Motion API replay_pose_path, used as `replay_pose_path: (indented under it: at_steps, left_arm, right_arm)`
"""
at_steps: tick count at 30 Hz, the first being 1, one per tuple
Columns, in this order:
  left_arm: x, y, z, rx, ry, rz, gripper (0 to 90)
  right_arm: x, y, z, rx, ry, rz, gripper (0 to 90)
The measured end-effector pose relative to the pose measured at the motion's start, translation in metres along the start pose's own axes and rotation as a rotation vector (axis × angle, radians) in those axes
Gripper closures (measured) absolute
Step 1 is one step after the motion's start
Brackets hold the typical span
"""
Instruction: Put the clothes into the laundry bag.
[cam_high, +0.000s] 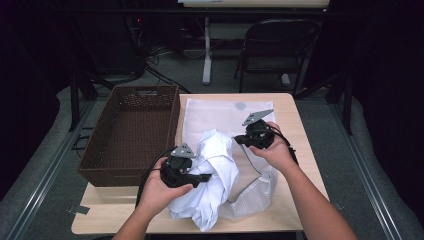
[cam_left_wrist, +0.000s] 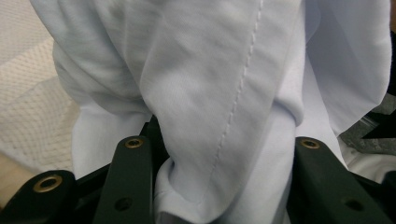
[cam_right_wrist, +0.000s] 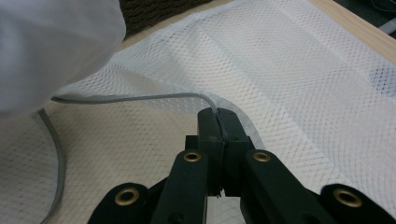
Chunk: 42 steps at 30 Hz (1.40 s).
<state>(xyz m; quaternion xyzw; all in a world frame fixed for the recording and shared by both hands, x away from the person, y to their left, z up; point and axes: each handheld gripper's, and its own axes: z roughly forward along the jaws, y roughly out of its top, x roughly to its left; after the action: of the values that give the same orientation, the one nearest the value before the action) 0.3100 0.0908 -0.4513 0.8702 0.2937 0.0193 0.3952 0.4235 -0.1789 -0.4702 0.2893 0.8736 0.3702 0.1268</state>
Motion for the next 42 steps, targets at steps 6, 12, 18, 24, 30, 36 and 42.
replay_pose_path:
  at_steps: [6,12,18,24,30,36,42]
  left_arm:
    - [-0.001,0.0,0.01,0.004,-0.014,0.012,58.9]
    - [0.001,-0.001,0.021,-0.003,-0.008,0.016,59.0]
    - [0.003,-0.003,0.034,0.006,-0.007,0.008,59.0]
    - [0.004,-0.008,0.042,-0.004,-0.026,0.016,59.0]
    - [0.002,-0.015,0.051,0.01,-0.016,0.023,59.0]
    - [0.003,-0.019,0.06,0.019,-0.019,0.037,59.0]
    - [0.002,-0.022,0.072,0.047,-0.022,0.05,59.0]
  right_arm:
    - [-0.005,-0.002,0.007,0.001,-0.006,0.015,89.5]
    - [-0.01,-0.006,0.014,0.016,-0.017,0.031,89.4]
    - [-0.012,-0.008,0.017,0.02,-0.015,0.038,89.4]
    - [-0.013,-0.009,0.017,0.012,-0.011,0.045,89.3]
    - [-0.011,-0.008,0.016,0.008,-0.017,0.043,89.3]
    - [-0.011,-0.009,0.016,0.005,-0.018,0.041,89.3]
    - [-0.01,-0.01,0.017,0.007,-0.019,0.041,89.3]
